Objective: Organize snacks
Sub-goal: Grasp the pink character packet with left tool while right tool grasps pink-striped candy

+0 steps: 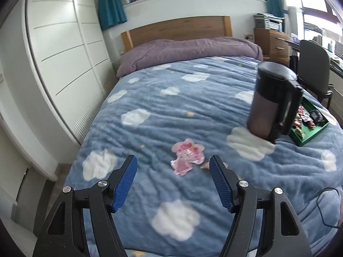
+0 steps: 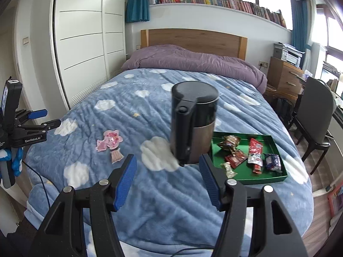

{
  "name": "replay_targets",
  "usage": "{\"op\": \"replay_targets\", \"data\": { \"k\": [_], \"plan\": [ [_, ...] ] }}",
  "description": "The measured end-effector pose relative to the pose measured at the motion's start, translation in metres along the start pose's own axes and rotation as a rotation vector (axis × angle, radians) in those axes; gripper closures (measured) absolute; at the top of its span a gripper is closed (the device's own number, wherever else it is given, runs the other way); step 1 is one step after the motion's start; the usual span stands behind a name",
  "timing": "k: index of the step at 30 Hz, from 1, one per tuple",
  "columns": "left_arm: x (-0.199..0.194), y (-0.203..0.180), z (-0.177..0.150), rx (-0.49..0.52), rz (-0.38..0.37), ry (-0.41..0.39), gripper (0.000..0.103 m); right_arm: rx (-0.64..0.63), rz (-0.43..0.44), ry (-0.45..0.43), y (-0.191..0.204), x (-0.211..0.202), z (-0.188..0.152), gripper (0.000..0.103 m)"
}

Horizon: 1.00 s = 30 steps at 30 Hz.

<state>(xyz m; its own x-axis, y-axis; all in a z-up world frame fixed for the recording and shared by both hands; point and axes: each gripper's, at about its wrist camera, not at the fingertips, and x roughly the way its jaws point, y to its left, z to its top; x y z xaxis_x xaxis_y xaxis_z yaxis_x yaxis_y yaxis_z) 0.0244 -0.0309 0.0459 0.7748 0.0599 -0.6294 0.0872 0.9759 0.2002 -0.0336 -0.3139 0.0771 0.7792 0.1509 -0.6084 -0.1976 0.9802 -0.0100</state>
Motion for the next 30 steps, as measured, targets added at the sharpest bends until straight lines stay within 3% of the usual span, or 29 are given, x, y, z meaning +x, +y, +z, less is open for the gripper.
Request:
{"op": "replay_targets", "data": {
  "k": [6,16,30],
  "plan": [
    [0.02,0.027,-0.022,-0.05,-0.001,0.042,0.039,-0.033,0.036,0.039,0.03,0.019,0.0,0.0],
    [0.066,0.038,-0.045,-0.104,-0.057,0.119,0.039,-0.072,0.099,0.135,0.069,0.074,-0.002,0.0],
    [0.158,0.036,-0.05,-0.028,-0.161,0.228,0.039,-0.111,0.201,0.285,0.103,0.18,-0.008,0.0]
  ]
}}
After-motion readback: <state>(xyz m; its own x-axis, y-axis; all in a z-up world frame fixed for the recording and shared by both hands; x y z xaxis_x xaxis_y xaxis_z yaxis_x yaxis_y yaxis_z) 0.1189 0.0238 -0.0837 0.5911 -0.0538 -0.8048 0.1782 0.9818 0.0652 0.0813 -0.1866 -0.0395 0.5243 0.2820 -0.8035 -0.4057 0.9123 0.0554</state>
